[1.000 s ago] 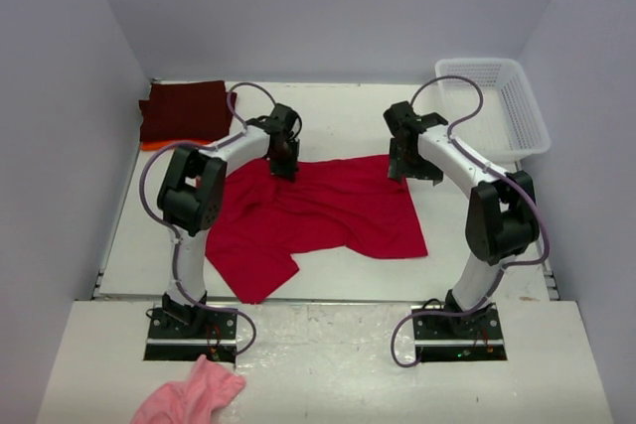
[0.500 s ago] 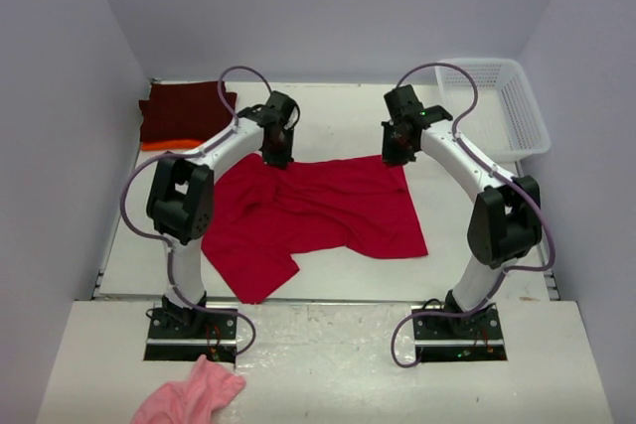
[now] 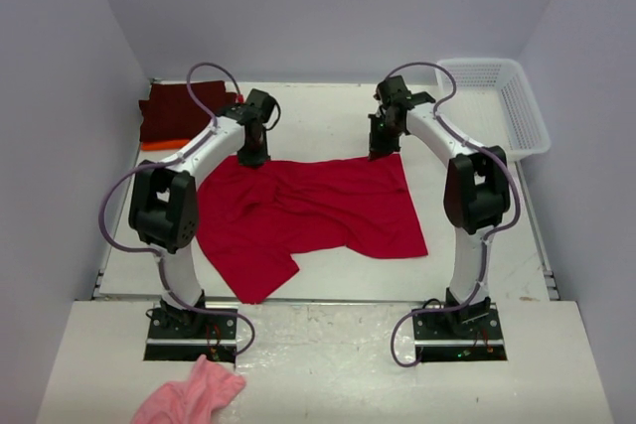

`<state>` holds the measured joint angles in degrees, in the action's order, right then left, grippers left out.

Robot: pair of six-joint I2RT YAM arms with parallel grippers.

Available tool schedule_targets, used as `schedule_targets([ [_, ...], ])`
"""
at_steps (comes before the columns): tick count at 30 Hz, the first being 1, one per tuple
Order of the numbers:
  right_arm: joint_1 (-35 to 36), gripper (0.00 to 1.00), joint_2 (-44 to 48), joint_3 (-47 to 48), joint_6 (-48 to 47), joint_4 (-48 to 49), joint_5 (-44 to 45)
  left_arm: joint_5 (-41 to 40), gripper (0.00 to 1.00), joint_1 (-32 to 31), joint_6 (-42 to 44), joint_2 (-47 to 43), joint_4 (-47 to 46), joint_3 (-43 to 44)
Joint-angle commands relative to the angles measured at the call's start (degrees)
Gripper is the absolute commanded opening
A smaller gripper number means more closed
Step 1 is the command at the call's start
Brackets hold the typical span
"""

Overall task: Fold and stack the t-shirts
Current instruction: Fold the flattened tshirt in 1/3 of the way

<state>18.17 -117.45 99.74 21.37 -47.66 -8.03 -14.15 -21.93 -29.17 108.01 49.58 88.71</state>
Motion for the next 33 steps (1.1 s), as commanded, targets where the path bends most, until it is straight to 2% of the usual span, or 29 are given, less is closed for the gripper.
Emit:
schedule_targets([
  [1,0.1,0.00,-1.5,2.3,-0.9,-0.5,-4.6,-2.4,0.00,3.9,-1.2,-0.9,1.4,-1.6],
  [19,0.0,0.00,-12.7,13.9,1.7,-11.2,-3.5,-2.9,0.00,7.6,1.7,10.4,2.8,3.1],
  [33,0.1,0.00,-15.8,12.2,5.4,-12.7,-0.1,-4.4,0.00,9.9,3.5,11.6,2.8,1.2],
])
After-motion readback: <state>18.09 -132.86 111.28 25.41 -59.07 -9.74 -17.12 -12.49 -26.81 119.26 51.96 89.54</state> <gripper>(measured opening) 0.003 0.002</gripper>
